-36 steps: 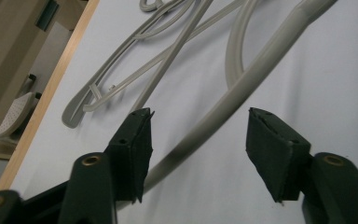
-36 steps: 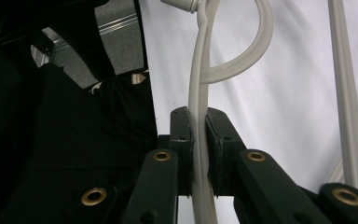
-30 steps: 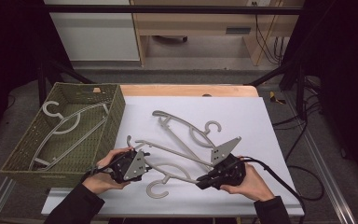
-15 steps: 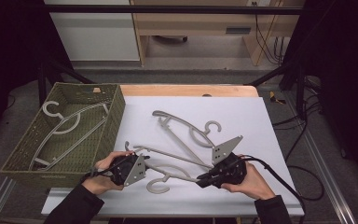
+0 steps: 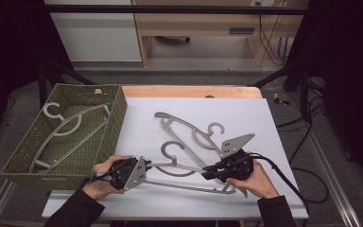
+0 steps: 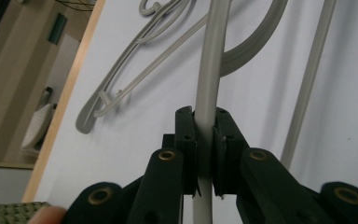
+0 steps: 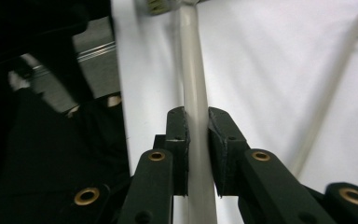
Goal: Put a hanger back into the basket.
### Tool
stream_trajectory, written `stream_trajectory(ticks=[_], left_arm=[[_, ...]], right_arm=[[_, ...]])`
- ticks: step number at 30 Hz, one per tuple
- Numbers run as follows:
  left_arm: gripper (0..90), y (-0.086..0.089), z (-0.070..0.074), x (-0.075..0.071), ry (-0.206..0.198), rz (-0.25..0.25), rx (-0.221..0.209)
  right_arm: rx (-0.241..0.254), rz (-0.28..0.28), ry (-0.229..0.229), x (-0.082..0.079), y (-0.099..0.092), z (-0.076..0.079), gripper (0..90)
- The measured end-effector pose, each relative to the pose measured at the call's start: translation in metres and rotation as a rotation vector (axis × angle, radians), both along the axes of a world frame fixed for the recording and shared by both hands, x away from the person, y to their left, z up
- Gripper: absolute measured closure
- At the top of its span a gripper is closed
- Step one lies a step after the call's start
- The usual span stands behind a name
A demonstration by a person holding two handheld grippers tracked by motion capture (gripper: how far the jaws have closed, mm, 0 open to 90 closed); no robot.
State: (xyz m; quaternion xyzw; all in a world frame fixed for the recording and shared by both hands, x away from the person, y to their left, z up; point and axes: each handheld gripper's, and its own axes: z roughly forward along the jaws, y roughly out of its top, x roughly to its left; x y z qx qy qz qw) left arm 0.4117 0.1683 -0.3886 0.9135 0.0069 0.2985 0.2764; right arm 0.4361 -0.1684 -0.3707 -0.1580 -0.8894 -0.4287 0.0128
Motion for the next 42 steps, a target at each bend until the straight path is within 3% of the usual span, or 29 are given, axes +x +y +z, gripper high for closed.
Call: stream_trajectory(ticks=[7, 11, 15, 22, 27, 35, 38, 42], left_arm=[[82.9, -0.001, 0.006, 0.000, 0.069, 0.074, -0.049], [82.9, -0.002, 0.008, 0.000, 0.113, 0.157, -0.082], [82.9, -0.002, 0.012, 0.001, 0.137, 0.231, -0.126], [82.9, 0.001, 0.015, 0.005, 0.176, 0.329, -0.172], [82.9, 0.008, 0.024, 0.011, 0.184, 0.401, -0.201], [82.9, 0.019, 0.047, 0.017, 0.193, 0.440, -0.247], [82.9, 0.025, 0.056, 0.019, 0.208, 0.450, -0.278], [82.8, 0.034, 0.070, 0.021, 0.197, 0.457, -0.303]], right_arm=[[0.016, -0.136, -0.114, -0.001, -0.006, 0.004, 68.5], [0.092, -0.238, -0.165, -0.001, -0.014, 0.006, 59.3], [0.151, -0.350, -0.185, -0.001, -0.024, 0.008, 49.0], [0.250, -0.468, -0.226, -0.009, -0.041, 0.006, 25.6], [0.245, -0.536, -0.240, -0.013, -0.051, 0.000, 18.5], [0.190, -0.620, -0.226, -0.019, -0.060, -0.012, 8.6], [0.191, -0.644, -0.214, -0.020, -0.062, -0.016, 6.6], [0.186, -0.666, -0.203, -0.022, -0.067, -0.020, 5.7]])
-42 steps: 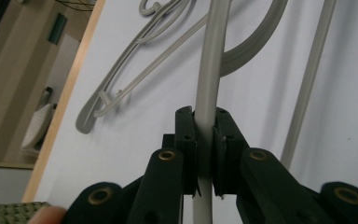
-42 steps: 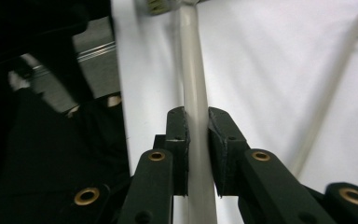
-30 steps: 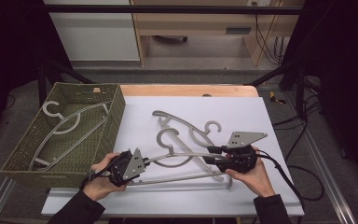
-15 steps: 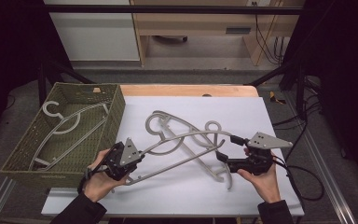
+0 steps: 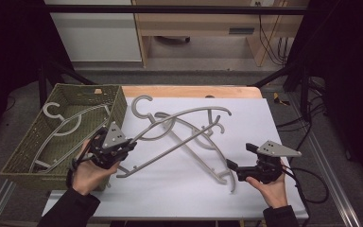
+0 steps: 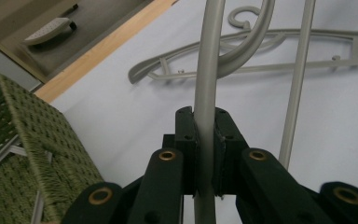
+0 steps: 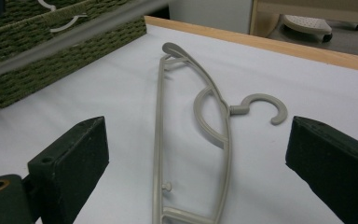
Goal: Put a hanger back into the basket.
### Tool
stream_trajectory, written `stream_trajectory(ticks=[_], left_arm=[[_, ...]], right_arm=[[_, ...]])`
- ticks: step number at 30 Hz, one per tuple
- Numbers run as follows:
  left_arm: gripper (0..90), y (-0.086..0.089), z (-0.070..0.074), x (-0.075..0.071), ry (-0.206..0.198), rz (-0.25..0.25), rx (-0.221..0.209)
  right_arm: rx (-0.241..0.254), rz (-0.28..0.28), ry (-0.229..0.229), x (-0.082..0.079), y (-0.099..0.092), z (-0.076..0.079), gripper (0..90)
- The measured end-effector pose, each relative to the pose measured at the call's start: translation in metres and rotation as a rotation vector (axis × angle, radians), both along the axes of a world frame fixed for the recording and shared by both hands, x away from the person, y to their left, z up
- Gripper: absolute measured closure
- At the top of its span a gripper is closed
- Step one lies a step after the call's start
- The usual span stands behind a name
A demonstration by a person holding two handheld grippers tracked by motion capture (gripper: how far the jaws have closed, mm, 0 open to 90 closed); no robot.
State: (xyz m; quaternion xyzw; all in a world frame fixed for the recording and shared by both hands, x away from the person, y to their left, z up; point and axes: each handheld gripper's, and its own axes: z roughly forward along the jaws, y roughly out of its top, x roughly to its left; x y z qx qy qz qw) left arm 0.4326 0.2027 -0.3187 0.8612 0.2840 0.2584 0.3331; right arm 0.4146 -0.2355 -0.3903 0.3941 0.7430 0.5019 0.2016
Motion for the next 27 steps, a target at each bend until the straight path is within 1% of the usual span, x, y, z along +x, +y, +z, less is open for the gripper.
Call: stream_trajectory(ticks=[1, 4, 5, 7, 11, 13, 15, 16, 18, 20, 21, 22, 23, 27], left_arm=[[82.9, 0.003, 0.004, 0.000, -0.002, 0.004, -0.002], [82.8, 0.011, 0.015, 0.002, -0.020, 0.024, -0.008], [82.8, 0.014, 0.019, 0.002, -0.027, 0.029, -0.007], [82.9, 0.020, 0.027, 0.003, -0.044, 0.043, -0.008], [82.9, 0.032, 0.040, 0.008, -0.057, 0.073, -0.015], [82.8, 0.040, 0.046, 0.011, -0.062, 0.091, -0.012], [82.8, 0.047, 0.049, 0.014, -0.066, 0.110, -0.036], [82.8, 0.051, 0.051, 0.015, -0.068, 0.116, -0.030], [82.8, 0.059, 0.055, 0.018, -0.071, 0.131, -0.034], [82.8, 0.066, 0.057, 0.020, -0.077, 0.144, -0.027], [82.8, 0.070, 0.058, 0.021, -0.074, 0.151, -0.026], [82.8, 0.073, 0.059, 0.022, -0.081, 0.159, -0.020], [82.8, 0.076, 0.060, 0.022, -0.088, 0.166, -0.012], [82.8, 0.090, 0.061, 0.027, -0.093, 0.187, 0.011]], right_arm=[[-0.005, -0.005, 0.001, -0.001, -0.001, -0.001, 5.7], [0.001, -0.014, 0.005, -0.002, -0.003, -0.002, 5.4], [-0.004, -0.010, 0.008, -0.002, -0.004, -0.002, 5.3], [0.004, -0.017, 0.008, -0.002, -0.004, -0.002, 5.0], [-0.003, -0.020, 0.004, -0.002, -0.005, -0.002, 4.5], [0.005, -0.020, 0.002, -0.003, -0.005, -0.001, 4.3], [0.005, -0.028, -0.001, -0.003, -0.006, -0.001, 4.2], [0.005, -0.029, -0.002, -0.003, -0.006, -0.001, 4.1], [0.012, -0.030, -0.003, -0.003, -0.006, -0.001, 4.1], [0.008, -0.031, -0.003, -0.003, -0.007, -0.001, 4.1], [0.020, -0.034, 0.002, -0.003, -0.006, -0.001, 4.0], [0.006, -0.037, -0.003, -0.003, -0.006, -0.001, 4.0], [0.004, -0.034, -0.003, -0.002, -0.006, -0.001, 4.0], [0.001, -0.038, -0.002, -0.002, -0.006, -0.002, 3.9]])
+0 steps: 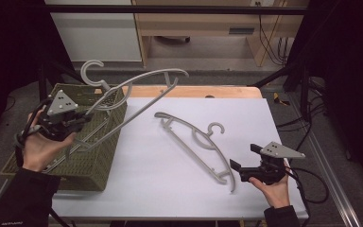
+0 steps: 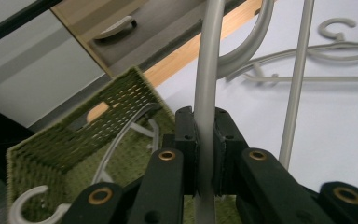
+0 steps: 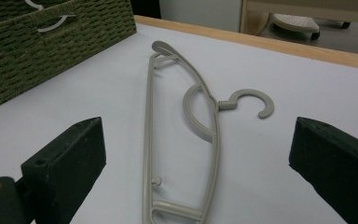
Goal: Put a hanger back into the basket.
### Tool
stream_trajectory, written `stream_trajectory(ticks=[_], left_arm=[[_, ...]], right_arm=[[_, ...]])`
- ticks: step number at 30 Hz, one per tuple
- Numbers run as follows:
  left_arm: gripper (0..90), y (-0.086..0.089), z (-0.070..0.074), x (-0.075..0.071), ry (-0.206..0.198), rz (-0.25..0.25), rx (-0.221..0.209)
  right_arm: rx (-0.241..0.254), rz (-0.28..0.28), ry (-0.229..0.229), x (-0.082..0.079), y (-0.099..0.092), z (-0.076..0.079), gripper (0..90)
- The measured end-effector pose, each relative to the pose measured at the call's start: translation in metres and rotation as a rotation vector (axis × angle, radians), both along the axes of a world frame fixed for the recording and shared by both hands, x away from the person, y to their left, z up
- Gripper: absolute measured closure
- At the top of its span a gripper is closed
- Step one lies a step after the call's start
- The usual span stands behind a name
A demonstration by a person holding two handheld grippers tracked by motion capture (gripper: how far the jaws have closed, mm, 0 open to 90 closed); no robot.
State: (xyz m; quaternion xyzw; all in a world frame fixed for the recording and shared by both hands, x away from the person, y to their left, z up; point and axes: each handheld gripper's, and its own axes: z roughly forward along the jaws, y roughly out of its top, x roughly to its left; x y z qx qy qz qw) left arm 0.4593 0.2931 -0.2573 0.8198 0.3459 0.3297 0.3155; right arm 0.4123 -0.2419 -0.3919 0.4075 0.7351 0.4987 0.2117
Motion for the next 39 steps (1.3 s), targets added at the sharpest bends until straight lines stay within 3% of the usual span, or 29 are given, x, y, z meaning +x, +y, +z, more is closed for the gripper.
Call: stream_trajectory(ticks=[8, 17, 39], left_arm=[[82.8, 0.035, -0.004, 0.010, -0.002, 0.062, 0.010], [82.7, 0.068, -0.018, 0.016, 0.023, 0.127, 0.033], [82.6, 0.122, -0.051, 0.029, 0.078, 0.231, 0.064]], right_arm=[[-0.001, -0.004, -0.001, 0.000, -0.001, 0.001, 3.4], [-0.008, -0.006, 0.006, 0.001, 0.000, -0.001, 3.4], [-0.018, -0.004, 0.012, 0.002, 0.001, -0.002, 3.2]])
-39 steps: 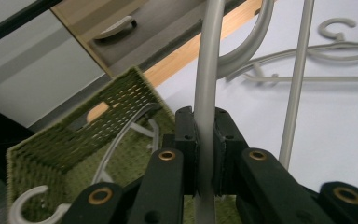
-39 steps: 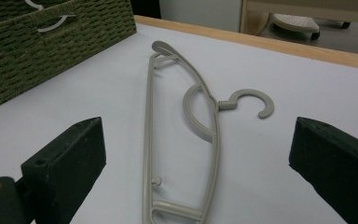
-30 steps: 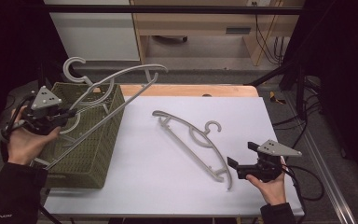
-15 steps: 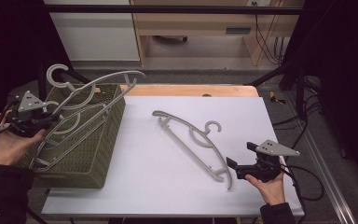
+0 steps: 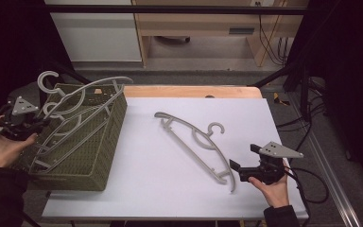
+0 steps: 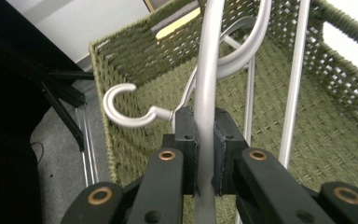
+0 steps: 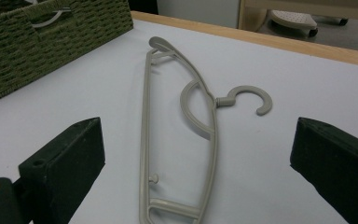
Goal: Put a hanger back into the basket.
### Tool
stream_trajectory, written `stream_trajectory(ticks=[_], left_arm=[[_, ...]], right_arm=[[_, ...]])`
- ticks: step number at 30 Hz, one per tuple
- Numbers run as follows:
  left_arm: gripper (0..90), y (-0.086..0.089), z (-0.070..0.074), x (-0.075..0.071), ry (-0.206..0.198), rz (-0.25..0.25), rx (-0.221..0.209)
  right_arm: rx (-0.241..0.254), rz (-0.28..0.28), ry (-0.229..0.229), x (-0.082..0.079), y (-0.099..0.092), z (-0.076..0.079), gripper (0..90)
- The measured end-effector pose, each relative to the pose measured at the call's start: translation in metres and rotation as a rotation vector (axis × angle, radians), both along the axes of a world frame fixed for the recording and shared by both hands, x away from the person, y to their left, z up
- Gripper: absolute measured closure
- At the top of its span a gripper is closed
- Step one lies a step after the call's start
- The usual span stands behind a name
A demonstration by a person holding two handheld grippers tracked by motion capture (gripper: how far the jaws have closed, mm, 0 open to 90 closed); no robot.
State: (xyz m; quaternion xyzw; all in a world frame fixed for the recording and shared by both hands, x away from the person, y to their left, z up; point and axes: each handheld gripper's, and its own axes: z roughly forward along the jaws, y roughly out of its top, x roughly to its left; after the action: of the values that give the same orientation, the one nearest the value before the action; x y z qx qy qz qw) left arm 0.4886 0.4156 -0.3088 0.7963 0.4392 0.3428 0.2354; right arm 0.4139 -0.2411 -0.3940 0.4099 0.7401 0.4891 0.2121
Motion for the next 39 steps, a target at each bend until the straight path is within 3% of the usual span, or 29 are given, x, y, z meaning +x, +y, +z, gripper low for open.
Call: stream_trajectory(ticks=[12, 21, 25, 30, 35, 39], left_arm=[[82.6, 0.024, -0.017, 0.001, 0.041, 0.054, 0.024], [82.6, 0.041, -0.023, -0.005, 0.061, 0.076, 0.008], [82.6, 0.039, -0.026, -0.004, 0.066, 0.078, 0.008], [82.2, 0.028, -0.040, 0.004, 0.114, 0.068, 0.036], [82.3, 0.023, -0.060, 0.010, 0.155, 0.085, 0.017], [82.1, 0.027, -0.067, 0.011, 0.177, 0.106, -0.002]], right_arm=[[-0.007, 0.000, 0.005, 0.001, 0.000, -0.002, 3.1], [-0.004, -0.002, 0.010, 0.002, 0.001, -0.003, 3.1], [-0.007, -0.003, 0.012, 0.002, 0.001, -0.003, 3.1], [-0.007, -0.001, 0.012, 0.002, 0.001, -0.002, 3.1], [-0.007, 0.001, 0.013, 0.001, 0.001, -0.002, 3.1], [-0.014, 0.004, 0.016, 0.002, 0.001, -0.003, 3.1]])
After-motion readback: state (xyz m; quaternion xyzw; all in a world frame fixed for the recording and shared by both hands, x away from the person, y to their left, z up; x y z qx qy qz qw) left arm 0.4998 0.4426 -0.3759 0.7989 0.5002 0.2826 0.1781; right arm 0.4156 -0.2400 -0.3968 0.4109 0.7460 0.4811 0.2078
